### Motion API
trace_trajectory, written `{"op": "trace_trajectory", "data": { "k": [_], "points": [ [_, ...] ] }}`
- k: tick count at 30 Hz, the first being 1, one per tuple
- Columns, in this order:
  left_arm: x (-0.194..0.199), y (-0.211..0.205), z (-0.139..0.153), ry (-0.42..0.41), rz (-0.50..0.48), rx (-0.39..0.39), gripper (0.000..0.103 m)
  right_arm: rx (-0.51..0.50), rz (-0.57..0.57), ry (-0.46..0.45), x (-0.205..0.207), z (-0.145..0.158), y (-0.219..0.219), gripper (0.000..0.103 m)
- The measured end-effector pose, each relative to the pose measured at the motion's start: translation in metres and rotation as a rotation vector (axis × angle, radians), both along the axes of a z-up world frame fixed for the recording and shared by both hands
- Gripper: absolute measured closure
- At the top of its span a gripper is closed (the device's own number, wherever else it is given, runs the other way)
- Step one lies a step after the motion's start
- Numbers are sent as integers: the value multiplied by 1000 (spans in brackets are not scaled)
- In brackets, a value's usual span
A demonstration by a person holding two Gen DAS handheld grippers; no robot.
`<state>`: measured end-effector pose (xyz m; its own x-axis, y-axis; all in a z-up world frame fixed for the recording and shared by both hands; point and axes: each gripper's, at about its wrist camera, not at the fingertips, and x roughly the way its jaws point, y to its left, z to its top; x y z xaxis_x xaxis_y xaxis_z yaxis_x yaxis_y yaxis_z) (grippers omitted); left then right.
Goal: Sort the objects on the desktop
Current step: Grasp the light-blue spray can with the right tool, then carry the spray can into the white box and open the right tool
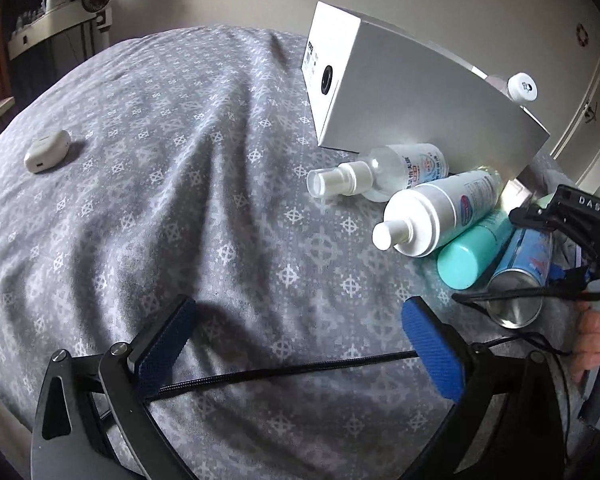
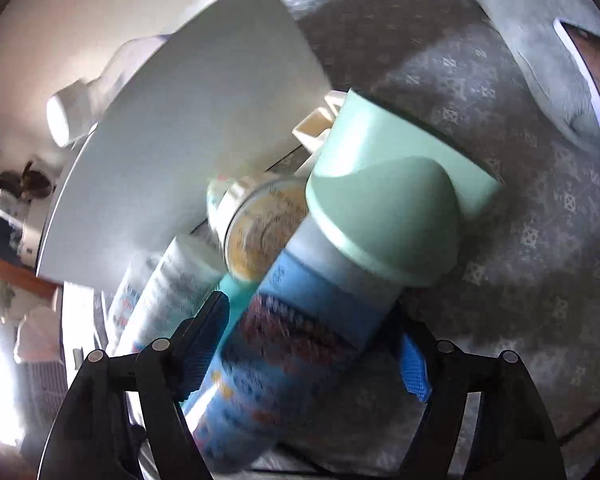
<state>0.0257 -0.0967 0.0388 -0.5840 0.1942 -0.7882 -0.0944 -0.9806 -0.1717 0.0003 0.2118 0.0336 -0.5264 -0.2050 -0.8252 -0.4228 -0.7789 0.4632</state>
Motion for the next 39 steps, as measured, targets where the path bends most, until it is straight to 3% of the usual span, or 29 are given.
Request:
{"op": "trace_trajectory", "data": {
  "k": [4,6,9,17,22,25,29,34,36,39],
  "points": [
    [-3,7,-3,-1,4,-52,1,-49,-4,49,5,5,8,42],
    [-4,12,-6,-5,7,-91,1,-128,-9,75,19,4,14,45],
    [-6,23,-8,-6,11,-175,0,-157,27,113,44,13,16,46],
    [-5,17,-9,2,21,-155,0,-88,110,315,63,86,10,52],
    [-4,17,-10,12,25,-164,0,-47,113,448,38,144,22,52],
    [-3,17,-10,19,26,-166,0,-99,66,482,8,156,27,53],
    [-4,16,-10,26,27,-170,0,-50,-2,488,-34,169,40,53],
    [-1,18,-10,37,34,-177,0,-135,-63,485,-80,156,57,53],
    [0,19,-10,41,36,-178,0,-201,-96,487,-88,146,63,53],
    [2,20,-10,43,39,-182,0,-212,-143,492,-95,140,69,53]
  ]
}}
